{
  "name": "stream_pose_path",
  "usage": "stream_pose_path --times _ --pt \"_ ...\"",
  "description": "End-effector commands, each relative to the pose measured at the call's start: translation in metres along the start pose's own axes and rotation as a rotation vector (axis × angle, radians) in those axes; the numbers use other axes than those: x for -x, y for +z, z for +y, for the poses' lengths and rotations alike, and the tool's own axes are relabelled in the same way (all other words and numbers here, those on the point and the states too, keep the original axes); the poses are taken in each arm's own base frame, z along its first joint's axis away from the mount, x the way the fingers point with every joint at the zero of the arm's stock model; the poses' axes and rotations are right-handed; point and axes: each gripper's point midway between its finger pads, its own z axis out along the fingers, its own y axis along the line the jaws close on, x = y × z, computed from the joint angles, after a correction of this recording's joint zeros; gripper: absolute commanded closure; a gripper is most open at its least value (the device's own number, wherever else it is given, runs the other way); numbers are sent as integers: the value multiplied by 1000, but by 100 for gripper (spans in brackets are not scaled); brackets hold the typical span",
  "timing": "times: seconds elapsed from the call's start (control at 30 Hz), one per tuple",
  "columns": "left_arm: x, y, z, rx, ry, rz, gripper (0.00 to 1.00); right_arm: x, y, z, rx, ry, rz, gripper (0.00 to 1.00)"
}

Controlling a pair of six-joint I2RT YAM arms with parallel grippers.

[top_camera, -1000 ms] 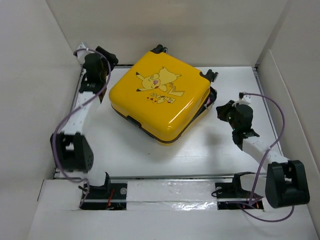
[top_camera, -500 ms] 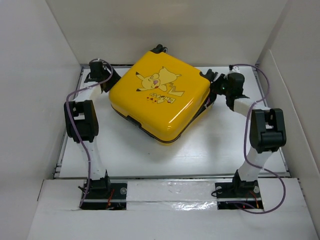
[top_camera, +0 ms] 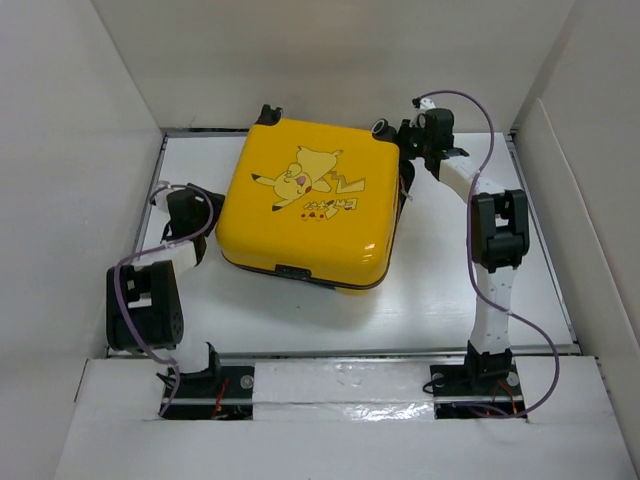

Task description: Pack the luggage

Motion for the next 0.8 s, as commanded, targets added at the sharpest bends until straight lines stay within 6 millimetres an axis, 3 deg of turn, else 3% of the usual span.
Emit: stream_pose_path --times 0.0,0.07,0.1,0.27,0.33,0.37,0.4,0.47,0.5,0.57,0.63,0.67,0.7,0.73,0.77 --pt "-21 -41 -72 -284 7 45 39 -16 -2 148 376 -77 128 90" --pt "-15 -46 -78 -293 13 29 38 -8 -6 154 361 -94 110 83" --pt "-6 -47 -93 -320 31 17 36 0 -8 154 345 -92 81 79" --pt "9 -46 -140 -400 57 51 35 46 -48 168 339 -77 -44 44" --pt "18 -46 -161 -436 61 52 35 62 -59 164 303 -95 -70 31" --pt "20 -44 -164 -427 71 57 35 81 -73 166 297 -109 -107 26" --pt "34 -45 -177 -428 101 19 34 87 -79 162 279 -114 -116 23" --pt "44 -47 -173 -386 111 6 34 100 -94 151 250 -117 -145 15" --pt "54 -57 -173 -390 102 -28 33 116 -113 154 247 -131 -191 12" --pt "67 -72 -173 -403 78 -88 32 128 -130 143 225 -137 -232 5" --pt "76 -101 -172 -424 60 -164 33 130 -152 143 230 -141 -264 4" --pt "72 -115 -176 -445 63 -183 36 132 -160 146 238 -148 -288 4" --pt "71 -136 -175 -462 78 -231 46 137 -168 143 228 -157 -331 5" --pt "64 -149 -180 -500 102 -240 54 120 -180 141 223 -140 -325 12" --pt "42 -164 -191 -559 139 -206 63 114 -186 141 225 -136 -337 21"
